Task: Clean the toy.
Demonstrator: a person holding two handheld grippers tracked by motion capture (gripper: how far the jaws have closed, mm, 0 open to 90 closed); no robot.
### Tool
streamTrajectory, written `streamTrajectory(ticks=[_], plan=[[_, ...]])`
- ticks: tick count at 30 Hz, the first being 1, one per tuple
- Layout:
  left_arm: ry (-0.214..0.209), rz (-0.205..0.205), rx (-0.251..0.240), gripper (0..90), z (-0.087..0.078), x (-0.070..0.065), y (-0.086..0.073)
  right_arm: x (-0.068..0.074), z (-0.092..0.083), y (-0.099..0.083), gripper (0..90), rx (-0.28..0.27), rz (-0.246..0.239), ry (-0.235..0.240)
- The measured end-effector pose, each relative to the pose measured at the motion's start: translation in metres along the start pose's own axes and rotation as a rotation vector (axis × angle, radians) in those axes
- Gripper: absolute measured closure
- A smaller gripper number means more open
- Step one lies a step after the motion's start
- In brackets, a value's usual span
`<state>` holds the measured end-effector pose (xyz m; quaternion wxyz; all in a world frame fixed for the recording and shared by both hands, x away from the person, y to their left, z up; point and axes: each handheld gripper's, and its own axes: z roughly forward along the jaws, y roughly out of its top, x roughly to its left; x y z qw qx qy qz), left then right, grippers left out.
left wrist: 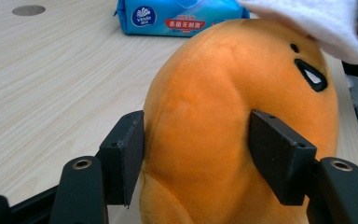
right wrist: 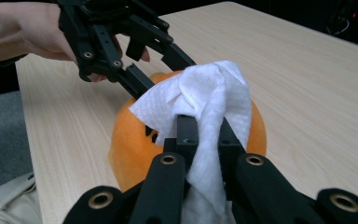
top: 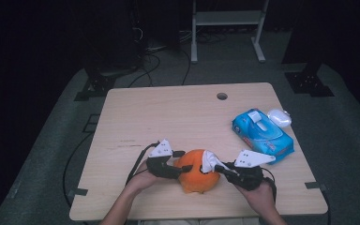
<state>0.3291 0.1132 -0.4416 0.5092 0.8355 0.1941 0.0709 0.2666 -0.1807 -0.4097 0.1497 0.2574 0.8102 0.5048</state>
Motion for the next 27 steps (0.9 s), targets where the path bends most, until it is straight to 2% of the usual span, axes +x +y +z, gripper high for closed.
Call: streamTrajectory(ticks=[2, 4, 6, 8, 11, 13, 16, 18, 20, 21, 22, 23, 25, 27], plan=[[0.000, -0.002, -0.002, 37.4, 0.000, 0.000, 0.000, -0.009, 0.000, -0.005, 84.1, 0.001, 0.047, 0.000], [-0.001, 0.002, 0.000, 37.4, 0.000, -0.001, 0.001, -0.017, -0.002, -0.010, 84.0, 0.026, 0.067, -0.040], [-0.006, 0.011, 0.005, 37.5, 0.001, -0.003, 0.003, -0.022, -0.003, -0.013, 84.0, 0.027, 0.105, -0.036], [-0.019, 0.024, 0.004, 37.4, 0.002, -0.007, 0.005, -0.018, -0.004, -0.008, 84.0, 0.008, 0.098, -0.027], [-0.039, 0.053, 0.008, 36.6, 0.004, -0.013, 0.008, -0.009, -0.001, 0.002, 83.9, -0.013, 0.057, -0.012], [-0.048, 0.061, 0.015, 35.7, 0.003, -0.015, 0.009, -0.011, 0.002, 0.003, 83.9, -0.012, 0.066, -0.004], [-0.071, 0.057, 0.009, 32.5, 0.002, -0.015, 0.011, -0.015, 0.003, -0.005, 83.9, -0.014, 0.103, 0.015], [-0.064, 0.034, 0.009, 26.2, 0.003, -0.013, 0.012, -0.013, 0.003, -0.006, 84.0, -0.012, 0.098, 0.011], [-0.028, 0.007, 0.031, 15.5, 0.008, -0.009, 0.011, -0.010, 0.003, -0.005, 83.9, -0.010, 0.081, 0.015], [-0.034, -0.022, 0.033, 11.9, 0.010, -0.007, 0.010, -0.010, 0.003, -0.005, 83.9, -0.009, 0.075, 0.012], [-0.057, -0.058, 0.040, 12.1, 0.014, -0.005, 0.009, -0.010, 0.004, -0.004, 83.8, -0.011, 0.075, 0.010], [-0.082, -0.068, 0.038, 17.6, 0.015, -0.005, 0.009, -0.012, 0.005, -0.004, 83.8, -0.008, 0.082, 0.008], [-0.051, -0.018, 0.038, 34.6, 0.015, -0.009, 0.013, -0.017, 0.005, -0.005, 83.8, -0.009, 0.105, 0.000], [-0.001, 0.039, 0.009, 43.9, 0.014, -0.016, 0.019, -0.021, 0.004, -0.006, 83.8, -0.015, 0.127, -0.012]])
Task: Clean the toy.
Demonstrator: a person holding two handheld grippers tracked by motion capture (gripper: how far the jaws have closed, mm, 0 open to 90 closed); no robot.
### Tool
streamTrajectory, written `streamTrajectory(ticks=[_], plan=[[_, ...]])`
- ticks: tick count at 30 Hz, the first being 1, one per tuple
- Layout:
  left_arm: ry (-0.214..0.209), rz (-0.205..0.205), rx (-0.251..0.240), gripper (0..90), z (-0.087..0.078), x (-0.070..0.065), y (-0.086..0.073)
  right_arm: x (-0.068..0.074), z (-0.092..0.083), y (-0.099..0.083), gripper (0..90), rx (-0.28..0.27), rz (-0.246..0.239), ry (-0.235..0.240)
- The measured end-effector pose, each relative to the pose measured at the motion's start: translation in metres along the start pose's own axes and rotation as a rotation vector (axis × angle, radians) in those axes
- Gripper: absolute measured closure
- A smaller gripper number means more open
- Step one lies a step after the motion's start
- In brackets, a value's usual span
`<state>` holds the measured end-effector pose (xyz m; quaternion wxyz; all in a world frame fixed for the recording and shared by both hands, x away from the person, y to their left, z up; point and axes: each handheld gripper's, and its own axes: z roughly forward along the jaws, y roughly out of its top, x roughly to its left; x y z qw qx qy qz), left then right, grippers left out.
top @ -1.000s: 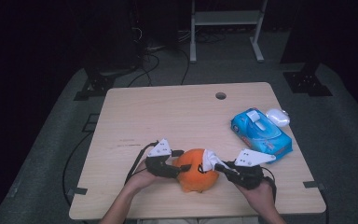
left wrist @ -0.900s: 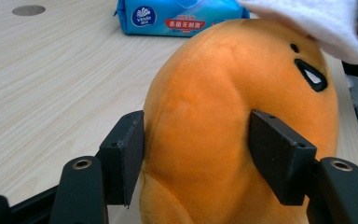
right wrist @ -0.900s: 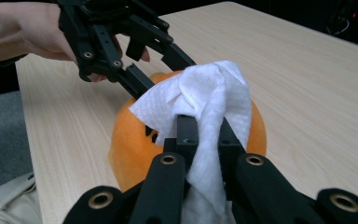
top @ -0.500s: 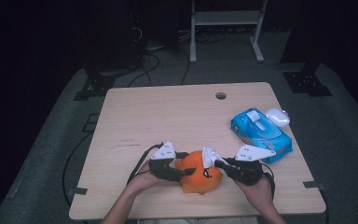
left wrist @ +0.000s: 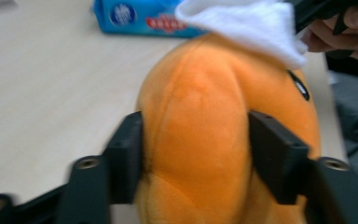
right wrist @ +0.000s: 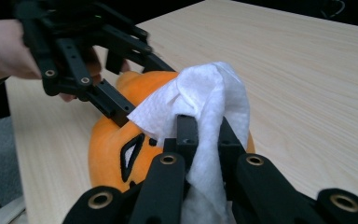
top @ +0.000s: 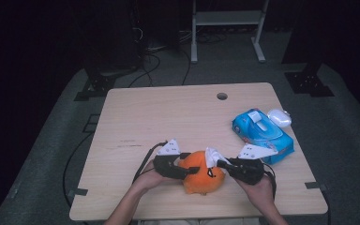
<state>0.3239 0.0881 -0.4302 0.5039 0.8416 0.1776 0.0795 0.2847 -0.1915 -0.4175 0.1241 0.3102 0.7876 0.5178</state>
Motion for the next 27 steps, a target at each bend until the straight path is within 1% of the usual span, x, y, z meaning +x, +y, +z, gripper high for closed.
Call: streamTrajectory(ticks=[1, 2, 3, 4, 5, 6, 7, 8, 9, 10, 11, 13, 14, 15, 16, 18, 19, 20, 21, 22, 23, 24, 25, 27], plan=[[0.030, 0.039, -0.017, 45.2, -0.001, -0.004, 0.003, -0.001, -0.001, 0.000, 83.7, -0.005, 0.008, -0.012], [0.061, 0.087, -0.032, 46.2, -0.002, -0.007, 0.006, -0.002, -0.002, 0.001, 83.7, -0.010, 0.010, -0.016], [0.089, 0.132, -0.037, 47.1, -0.003, -0.010, 0.009, -0.002, -0.002, 0.002, 83.7, -0.018, 0.011, -0.018], [0.113, 0.169, -0.039, 47.3, -0.003, -0.014, 0.012, -0.002, -0.003, 0.003, 83.7, -0.027, 0.012, -0.016], [0.120, 0.195, -0.037, 47.1, -0.002, -0.017, 0.015, -0.001, -0.003, 0.004, 83.7, -0.034, 0.012, -0.010], [0.115, 0.213, -0.025, 46.4, 0.000, -0.020, 0.016, -0.001, -0.002, 0.004, 83.4, -0.035, 0.010, -0.009], [0.106, 0.222, -0.019, 45.3, 0.001, -0.022, 0.015, 0.000, 0.000, 0.004, 83.4, -0.033, 0.009, -0.015], [0.087, 0.218, -0.018, 43.9, 0.001, -0.022, 0.014, -0.001, 0.001, 0.003, 83.4, -0.027, 0.014, -0.017], [0.062, 0.212, -0.021, 42.7, 0.000, -0.021, 0.013, -0.004, 0.001, 0.001, 83.5, -0.024, 0.028, -0.014], [0.039, 0.196, -0.033, 42.6, -0.001, -0.020, 0.011, -0.007, 0.000, -0.002, 83.5, -0.023, 0.042, -0.016], [0.025, 0.192, -0.033, 42.7, -0.002, -0.020, 0.009, -0.010, 0.000, -0.004, 83.4, -0.019, 0.053, -0.029], [0.007, 0.199, -0.030, 43.1, -0.003, -0.020, 0.007, -0.017, -0.001, -0.007, 83.5, -0.007, 0.079, -0.055], [-0.001, 0.200, -0.030, 43.2, -0.003, -0.021, 0.006, -0.020, -0.002, -0.009, 83.5, -0.005, 0.096, -0.058], [-0.005, 0.206, -0.028, 43.2, -0.002, -0.022, 0.006, -0.021, -0.001, -0.009, 83.5, -0.008, 0.111, -0.053], [-0.007, 0.213, -0.027, 43.2, -0.002, -0.022, 0.006, -0.020, -0.001, -0.008, 83.5, -0.010, 0.108, -0.054], [-0.025, 0.215, -0.030, 43.0, -0.002, -0.023, 0.006, -0.013, -0.001, -0.003, 83.5, -0.024, 0.074, -0.048], [-0.028, 0.210, -0.033, 42.7, -0.003, -0.022, 0.006, -0.011, -0.001, -0.001, 83.4, -0.030, 0.067, -0.042], [-0.029, 0.199, -0.033, 42.1, -0.003, -0.021, 0.006, -0.010, -0.001, -0.001, 83.5, -0.026, 0.059, -0.040], [-0.028, 0.177, -0.037, 39.4, -0.004, -0.019, 0.006, -0.011, -0.001, -0.001, 83.6, -0.022, 0.056, -0.035], [-0.026, 0.136, -0.043, 35.0, -0.005, -0.016, 0.008, -0.012, 0.000, -0.002, 83.5, -0.019, 0.064, -0.029], [-0.007, 0.078, -0.056, 30.2, -0.005, -0.014, 0.009, -0.012, 0.000, -0.004, 83.6, -0.016, 0.066, -0.025], [0.023, 0.041, -0.045, 25.0, -0.005, -0.011, 0.010, -0.012, 0.001, -0.005, 83.5, -0.011, 0.066, -0.025], [0.040, 0.027, -0.032, 18.2, -0.004, -0.009, 0.010, -0.009, 0.001, -0.005, 83.5, -0.009, 0.065, -0.022], [0.035, 0.020, -0.013, 17.0, 0.000, -0.009, 0.007, -0.004, 0.002, -0.005, 83.5, -0.012, 0.053, -0.016]])
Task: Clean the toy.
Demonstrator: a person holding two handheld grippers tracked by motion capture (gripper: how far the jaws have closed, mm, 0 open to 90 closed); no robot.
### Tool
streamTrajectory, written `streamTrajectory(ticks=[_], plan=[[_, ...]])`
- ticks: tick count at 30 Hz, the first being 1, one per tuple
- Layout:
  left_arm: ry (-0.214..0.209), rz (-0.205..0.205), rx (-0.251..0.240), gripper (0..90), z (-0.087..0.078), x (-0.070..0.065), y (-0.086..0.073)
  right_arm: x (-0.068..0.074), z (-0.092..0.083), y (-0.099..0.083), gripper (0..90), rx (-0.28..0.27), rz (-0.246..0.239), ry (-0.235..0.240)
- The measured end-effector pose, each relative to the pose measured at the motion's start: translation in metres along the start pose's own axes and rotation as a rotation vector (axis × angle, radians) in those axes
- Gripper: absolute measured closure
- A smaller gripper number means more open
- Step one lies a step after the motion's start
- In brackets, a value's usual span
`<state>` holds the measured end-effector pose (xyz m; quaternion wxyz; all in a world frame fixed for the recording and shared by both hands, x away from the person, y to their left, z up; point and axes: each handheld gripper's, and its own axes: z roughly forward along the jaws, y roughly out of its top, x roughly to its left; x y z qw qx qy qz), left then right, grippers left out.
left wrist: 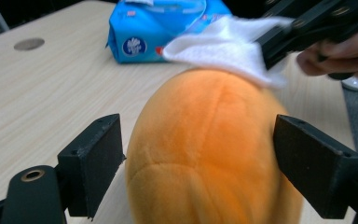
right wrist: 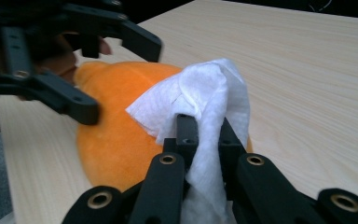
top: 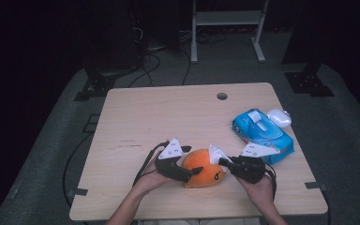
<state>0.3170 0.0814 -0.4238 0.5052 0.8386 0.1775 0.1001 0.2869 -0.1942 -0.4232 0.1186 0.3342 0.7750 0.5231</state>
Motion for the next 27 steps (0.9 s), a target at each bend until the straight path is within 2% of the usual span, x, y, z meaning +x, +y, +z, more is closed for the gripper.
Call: streamTrajectory(ticks=[1, 3, 5, 6, 8, 10, 11, 12, 14, 15, 16, 20, 22, 24, 27], plan=[[-0.015, 0.001, 0.011, 18.5, 0.002, -0.001, -0.002, 0.003, 0.000, 0.002, 83.5, -0.001, -0.009, 0.004], [-0.009, 0.028, 0.006, 27.6, 0.003, -0.003, -0.003, 0.007, 0.000, 0.005, 83.4, -0.005, -0.015, 0.014], [0.022, 0.077, -0.004, 39.5, 0.002, -0.007, -0.001, 0.007, 0.001, 0.007, 83.4, -0.013, -0.007, 0.028], [0.043, 0.115, -0.015, 42.7, 0.002, -0.011, 0.001, 0.007, 0.001, 0.007, 83.5, -0.019, -0.003, 0.032], [0.074, 0.172, -0.045, 45.9, 0.002, -0.017, 0.005, 0.005, -0.002, 0.010, 83.5, -0.044, 0.012, 0.049], [0.106, 0.240, -0.052, 46.7, 0.004, -0.021, 0.008, 0.003, -0.005, 0.013, 83.5, -0.065, 0.026, 0.062], [0.105, 0.253, -0.048, 46.6, 0.005, -0.022, 0.008, 0.001, -0.006, 0.013, 83.6, -0.073, 0.035, 0.068], [0.094, 0.248, -0.043, 46.0, 0.006, -0.020, 0.007, -0.001, -0.006, 0.012, 83.6, -0.074, 0.043, 0.070], [0.062, 0.205, -0.047, 42.0, 0.006, -0.017, 0.003, -0.006, -0.004, 0.007, 83.7, -0.054, 0.056, 0.065], [0.034, 0.167, -0.050, 39.5, 0.005, -0.013, 0.001, -0.008, -0.003, 0.005, 83.7, -0.045, 0.062, 0.058], [0.014, 0.145, -0.048, 38.2, 0.003, -0.011, -0.001, -0.013, -0.002, 0.002, 83.7, -0.032, 0.068, 0.040], [-0.021, 0.116, -0.040, 38.3, -0.003, -0.006, -0.006, -0.024, -0.003, -0.005, 83.7, 0.001, 0.098, -0.015], [-0.023, 0.116, -0.034, 38.6, -0.003, -0.005, -0.007, -0.022, -0.002, -0.004, 83.7, 0.000, 0.096, -0.014], [-0.026, 0.110, -0.027, 38.8, -0.005, -0.003, -0.008, -0.014, -0.002, 0.001, 83.6, -0.006, 0.060, -0.014], [-0.035, 0.088, -0.033, 38.2, -0.008, 0.001, -0.011, -0.004, -0.001, 0.005, 83.6, -0.022, 0.026, 0.014]])
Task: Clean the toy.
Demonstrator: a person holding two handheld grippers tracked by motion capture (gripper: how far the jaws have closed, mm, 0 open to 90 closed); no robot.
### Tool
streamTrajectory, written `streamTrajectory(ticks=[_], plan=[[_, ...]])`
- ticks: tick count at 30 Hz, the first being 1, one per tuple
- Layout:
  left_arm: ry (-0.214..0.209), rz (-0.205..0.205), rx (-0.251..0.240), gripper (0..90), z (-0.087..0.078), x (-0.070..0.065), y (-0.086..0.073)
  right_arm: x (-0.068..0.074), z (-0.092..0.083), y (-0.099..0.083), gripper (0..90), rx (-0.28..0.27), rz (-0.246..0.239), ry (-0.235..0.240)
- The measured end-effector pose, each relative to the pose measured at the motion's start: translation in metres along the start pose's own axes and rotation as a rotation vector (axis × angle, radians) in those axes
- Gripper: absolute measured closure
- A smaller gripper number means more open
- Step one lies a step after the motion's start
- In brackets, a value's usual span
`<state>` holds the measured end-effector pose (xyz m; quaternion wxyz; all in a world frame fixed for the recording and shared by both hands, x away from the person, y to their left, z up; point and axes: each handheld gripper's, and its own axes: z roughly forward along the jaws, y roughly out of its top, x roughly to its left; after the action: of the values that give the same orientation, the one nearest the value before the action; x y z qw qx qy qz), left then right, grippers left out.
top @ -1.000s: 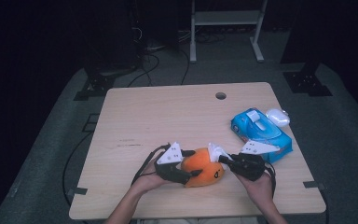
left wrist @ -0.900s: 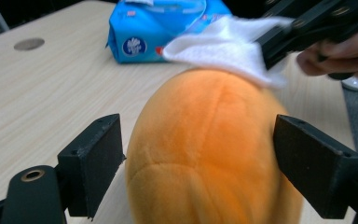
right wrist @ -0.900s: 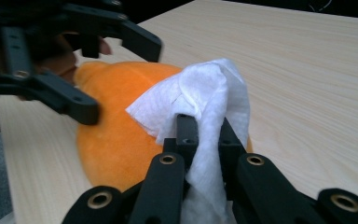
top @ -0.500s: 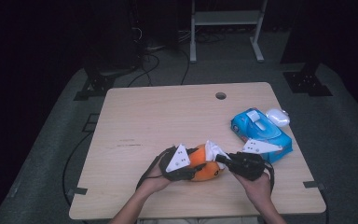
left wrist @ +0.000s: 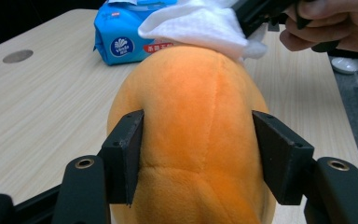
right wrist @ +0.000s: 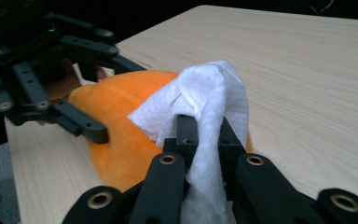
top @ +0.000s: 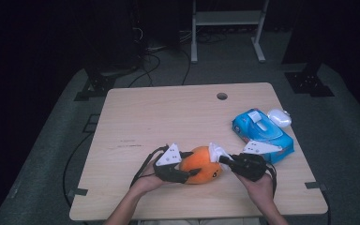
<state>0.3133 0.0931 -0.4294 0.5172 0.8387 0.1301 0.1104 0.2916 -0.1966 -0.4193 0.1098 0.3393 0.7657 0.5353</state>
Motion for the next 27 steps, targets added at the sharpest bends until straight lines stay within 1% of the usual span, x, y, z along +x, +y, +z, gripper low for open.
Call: streamTrajectory(ticks=[1, 3, 4, 5, 6, 7, 8, 9, 10, 12, 14, 15, 17, 20, 22, 24, 25, 26, 27], plan=[[0.001, -0.014, -0.010, 35.1, -0.001, 0.001, 0.001, 0.002, 0.001, 0.000, 83.6, 0.004, -0.011, -0.001], [0.018, -0.047, -0.024, 23.2, 0.000, 0.001, 0.005, 0.002, 0.002, -0.001, 83.6, 0.003, -0.004, 0.006], [0.023, -0.039, -0.023, 22.0, 0.001, -0.001, 0.007, 0.001, 0.002, -0.002, 83.6, 0.001, -0.006, 0.006], [0.031, -0.021, -0.013, 24.0, 0.003, -0.003, 0.008, 0.000, 0.002, -0.002, 83.6, 0.003, -0.004, 0.003], [0.042, 0.000, 0.000, 28.6, 0.004, -0.005, 0.007, -0.001, 0.002, -0.003, 83.6, 0.004, 0.001, 0.002], [0.043, -0.002, 0.004, 32.6, 0.005, -0.004, 0.007, -0.003, 0.002, -0.004, 83.7, 0.008, 0.006, -0.003], [0.042, -0.013, 0.005, 34.5, 0.005, -0.003, 0.006, -0.006, 0.001, -0.005, 83.7, 0.011, 0.014, -0.004], [0.047, -0.014, 0.008, 35.5, 0.004, -0.001, 0.005, -0.008, 0.001, -0.006, 83.6, 0.013, 0.024, -0.003], [0.049, -0.020, 0.009, 36.2, 0.004, 0.000, 0.004, -0.012, 0.002, -0.008, 83.6, 0.021, 0.036, -0.015], [0.045, -0.041, 0.000, 36.7, 0.001, 0.004, 0.001, -0.018, 0.002, -0.012, 83.6, 0.048, 0.045, -0.044], [0.036, -0.046, -0.005, 36.8, -0.001, 0.006, -0.002, -0.023, 0.003, -0.017, 83.6, 0.061, 0.069, -0.047], [0.034, -0.036, -0.005, 37.0, -0.001, 0.005, -0.002, -0.023, 0.004, -0.017, 83.7, 0.063, 0.069, -0.047], [0.029, 0.003, 0.004, 38.0, -0.001, 0.001, 0.000, -0.018, 0.004, -0.013, 83.7, 0.054, 0.056, -0.043], [0.011, 0.044, 0.005, 38.9, 0.002, -0.005, 0.003, -0.007, 0.000, -0.004, 83.6, 0.015, 0.021, -0.019], [0.001, 0.070, 0.008, 39.0, 0.005, -0.009, 0.004, -0.003, -0.001, 0.000, 83.6, 0.003, 0.005, -0.009], [0.002, 0.070, 0.011, 38.7, 0.005, -0.010, 0.005, -0.003, -0.001, 0.000, 83.6, 0.007, -0.002, -0.013], [0.001, 0.066, 0.009, 38.6, 0.005, -0.009, 0.005, -0.006, -0.001, -0.003, 83.7, 0.009, 0.014, -0.010], [-0.002, 0.052, 0.001, 38.7, 0.005, -0.008, 0.004, -0.010, -0.001, -0.006, 83.6, 0.012, 0.033, -0.011], [-0.004, 0.046, 0.002, 38.6, 0.004, -0.006, 0.003, -0.013, 0.000, -0.008, 83.6, 0.023, 0.045, -0.021]])
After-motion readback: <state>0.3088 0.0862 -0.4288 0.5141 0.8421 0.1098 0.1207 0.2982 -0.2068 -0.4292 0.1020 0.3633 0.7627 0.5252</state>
